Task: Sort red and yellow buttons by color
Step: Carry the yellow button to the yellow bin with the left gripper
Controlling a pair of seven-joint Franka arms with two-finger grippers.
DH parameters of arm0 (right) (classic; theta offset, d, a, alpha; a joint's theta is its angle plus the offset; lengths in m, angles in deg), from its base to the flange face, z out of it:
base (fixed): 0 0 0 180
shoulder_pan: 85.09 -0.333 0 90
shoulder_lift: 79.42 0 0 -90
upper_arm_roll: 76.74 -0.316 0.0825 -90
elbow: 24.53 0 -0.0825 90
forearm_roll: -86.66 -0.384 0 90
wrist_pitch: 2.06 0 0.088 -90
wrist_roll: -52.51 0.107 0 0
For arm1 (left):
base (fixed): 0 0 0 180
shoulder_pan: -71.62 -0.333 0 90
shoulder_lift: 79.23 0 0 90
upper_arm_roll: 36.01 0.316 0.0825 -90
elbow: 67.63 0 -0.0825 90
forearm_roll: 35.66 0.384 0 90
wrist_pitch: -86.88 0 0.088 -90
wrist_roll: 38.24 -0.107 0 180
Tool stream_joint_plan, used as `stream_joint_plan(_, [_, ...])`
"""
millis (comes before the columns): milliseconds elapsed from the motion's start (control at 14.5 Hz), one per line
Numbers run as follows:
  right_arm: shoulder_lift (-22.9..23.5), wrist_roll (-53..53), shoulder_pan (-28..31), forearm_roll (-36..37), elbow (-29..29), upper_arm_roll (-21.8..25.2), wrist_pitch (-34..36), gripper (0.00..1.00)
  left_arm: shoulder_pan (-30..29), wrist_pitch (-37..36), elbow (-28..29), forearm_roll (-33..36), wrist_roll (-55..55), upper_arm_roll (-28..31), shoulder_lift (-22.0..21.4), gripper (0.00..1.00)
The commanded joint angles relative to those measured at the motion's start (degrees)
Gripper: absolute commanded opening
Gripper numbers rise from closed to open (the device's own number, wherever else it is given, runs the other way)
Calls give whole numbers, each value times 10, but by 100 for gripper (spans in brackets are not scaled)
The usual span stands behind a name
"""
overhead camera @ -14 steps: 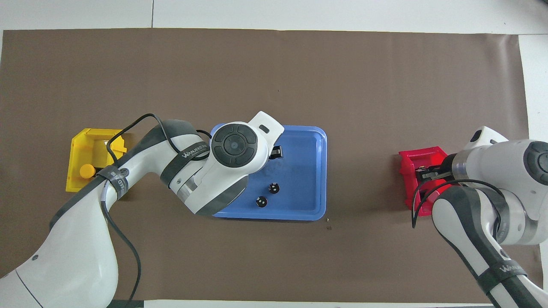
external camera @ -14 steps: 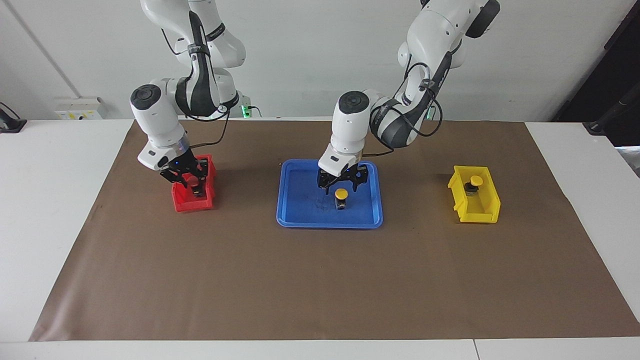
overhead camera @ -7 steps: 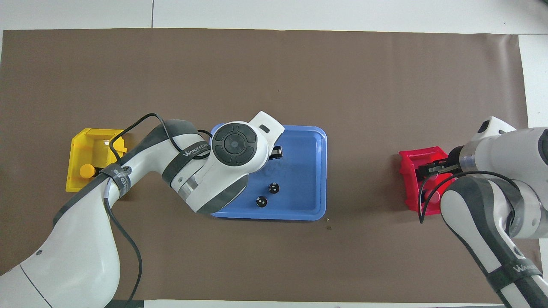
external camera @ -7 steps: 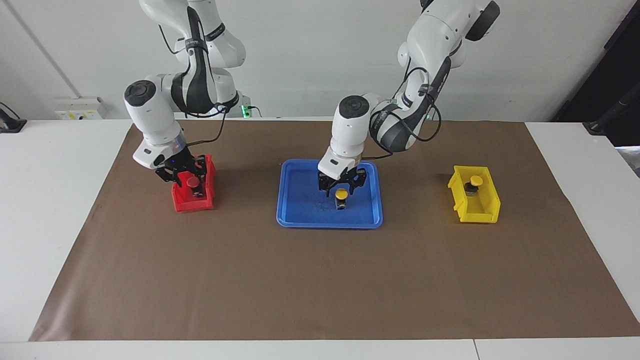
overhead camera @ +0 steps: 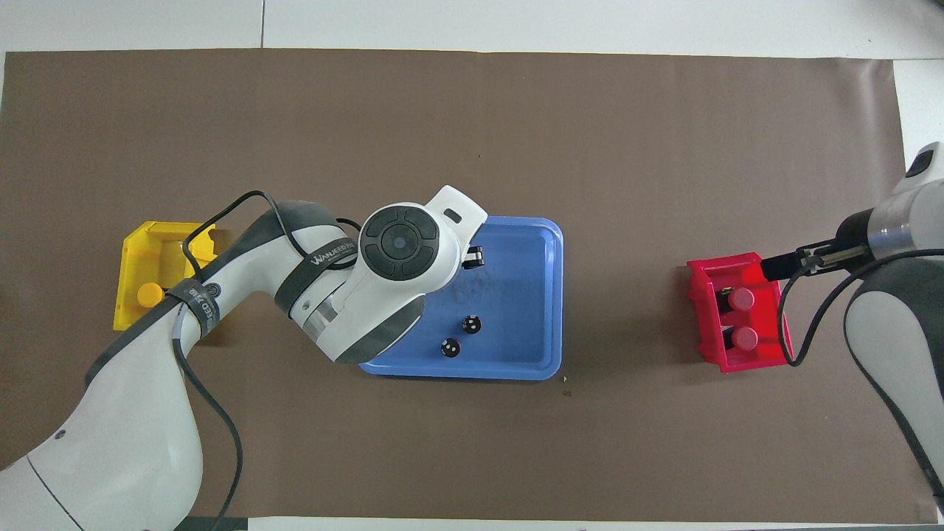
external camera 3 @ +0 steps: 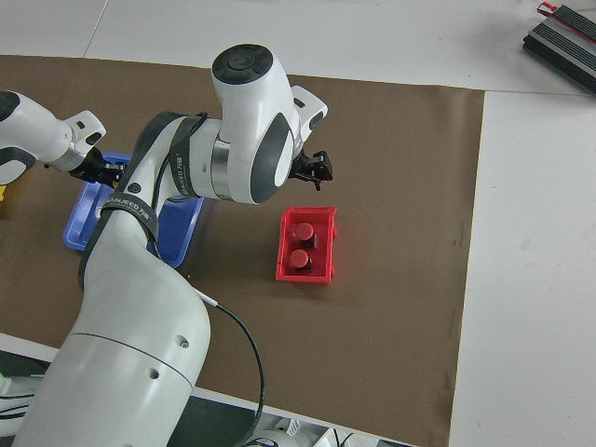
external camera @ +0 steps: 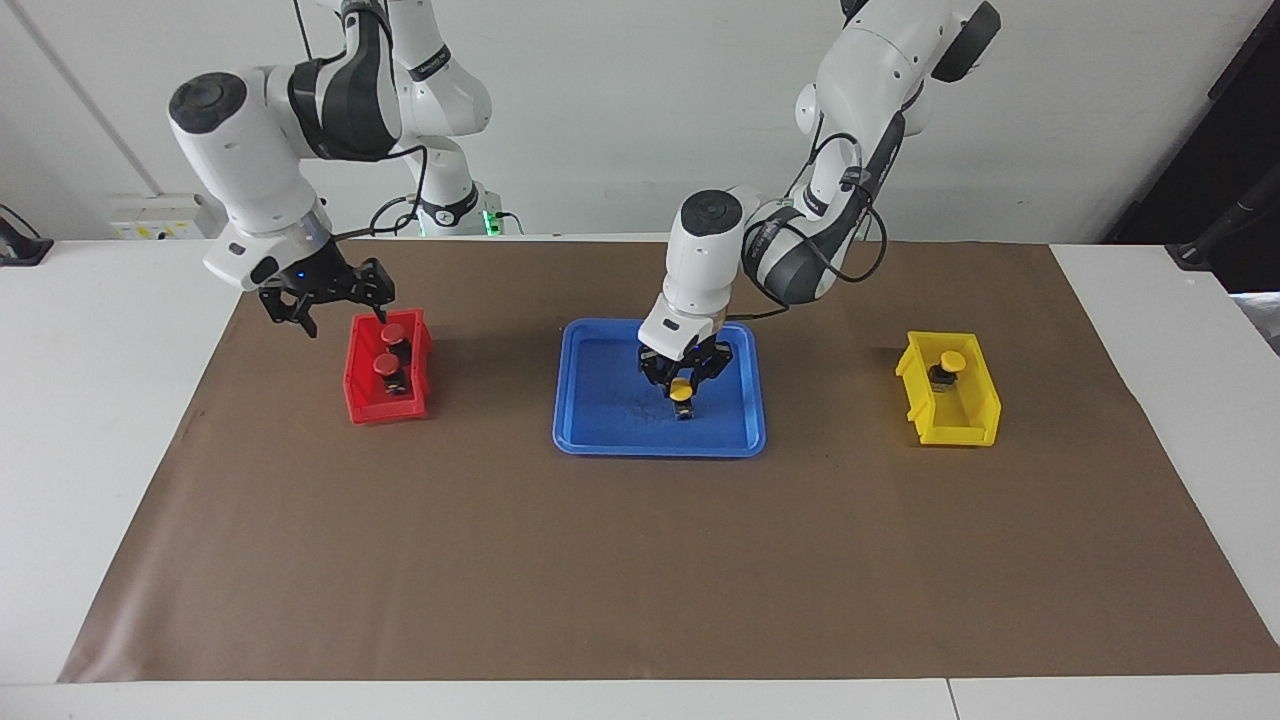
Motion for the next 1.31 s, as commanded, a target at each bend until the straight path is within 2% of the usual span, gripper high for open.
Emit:
stream_joint_plan(0, [12, 7, 14, 3, 82, 0, 77, 100, -4, -66, -51, 12, 6, -3, -2, 1])
stream_joint_plan(138, [25, 7, 23, 9, 133, 0, 127, 100, -10, -120, -74, 10, 1, -2, -12, 1])
stream_joint_plan(277, [55, 33, 28, 9, 196, -2, 152, 100, -35, -160, -90, -35, -44, 8, -40, 1])
stream_joint_plan(484, [74, 57, 22, 11, 224, 4, 154, 100, -33, -240, -133, -125, -193, 116, -84, 1])
stream_joint_plan(692, [74, 57, 13, 17, 235, 24, 164, 100, -35, -278, -120, -162, -326, 216, -136, 1])
stream_joint_plan(968, [77, 58, 0, 21, 238, 26, 172, 100, -36, -275, -82, -192, -480, 332, -164, 1])
stream_joint_plan(1245, [76, 59, 0, 24, 239, 24, 172, 100, -37, -199, -17, -209, -567, 395, -177, 1])
